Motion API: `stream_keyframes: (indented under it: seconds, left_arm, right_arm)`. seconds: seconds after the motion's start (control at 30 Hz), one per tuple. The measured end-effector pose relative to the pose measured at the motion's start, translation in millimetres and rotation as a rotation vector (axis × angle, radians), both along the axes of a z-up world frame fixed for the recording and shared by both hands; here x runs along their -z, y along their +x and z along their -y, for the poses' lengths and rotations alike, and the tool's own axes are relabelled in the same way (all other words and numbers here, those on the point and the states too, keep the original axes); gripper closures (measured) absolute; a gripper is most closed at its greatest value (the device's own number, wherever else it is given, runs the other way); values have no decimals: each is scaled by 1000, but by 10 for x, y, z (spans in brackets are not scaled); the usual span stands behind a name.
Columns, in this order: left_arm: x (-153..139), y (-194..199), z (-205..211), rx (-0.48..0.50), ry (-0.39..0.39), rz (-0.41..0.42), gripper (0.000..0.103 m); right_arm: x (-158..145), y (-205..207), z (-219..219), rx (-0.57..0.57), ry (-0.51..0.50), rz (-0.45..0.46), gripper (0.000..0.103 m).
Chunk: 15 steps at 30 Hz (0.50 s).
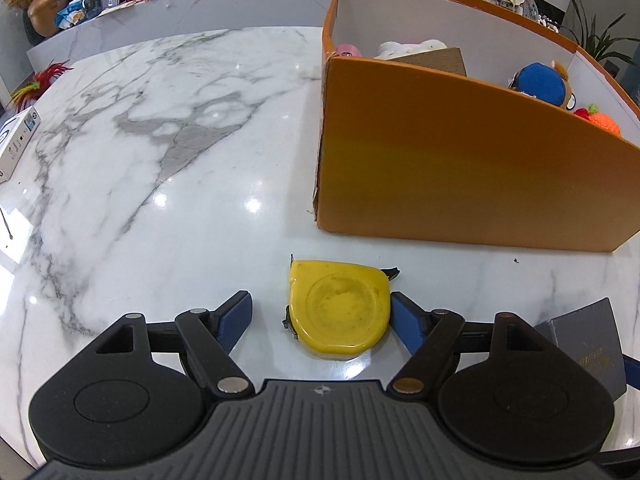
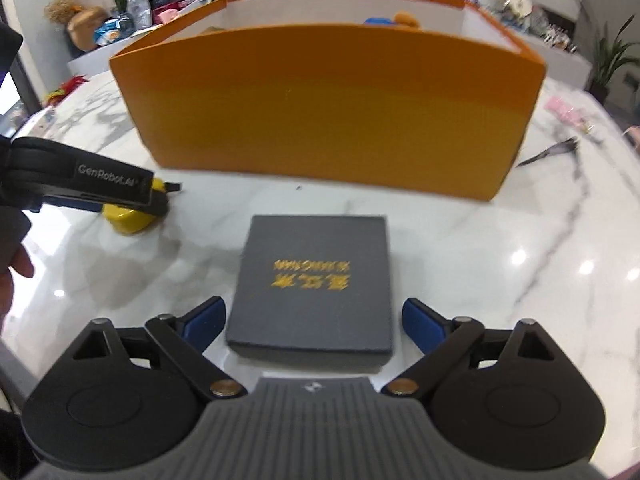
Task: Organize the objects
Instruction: 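Grasp the yellow tape measure with the left tool while the right tool grasps the dark grey box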
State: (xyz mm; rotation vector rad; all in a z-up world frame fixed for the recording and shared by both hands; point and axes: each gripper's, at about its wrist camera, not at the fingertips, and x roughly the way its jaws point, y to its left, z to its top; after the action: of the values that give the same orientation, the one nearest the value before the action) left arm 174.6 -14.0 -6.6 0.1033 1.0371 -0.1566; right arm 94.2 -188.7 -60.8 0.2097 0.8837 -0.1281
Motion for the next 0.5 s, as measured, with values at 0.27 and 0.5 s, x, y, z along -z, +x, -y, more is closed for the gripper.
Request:
stream_keyframes:
  seconds: [0.27,0.5]
  left_arm:
    - [74,-6,1,-20,15,45,12]
    - [71,-70,4,-25,18,73,11]
  right_arm:
    - [80,40,-26,-1,-56,33,1]
    - [140,33,-23,6,-66,79,1]
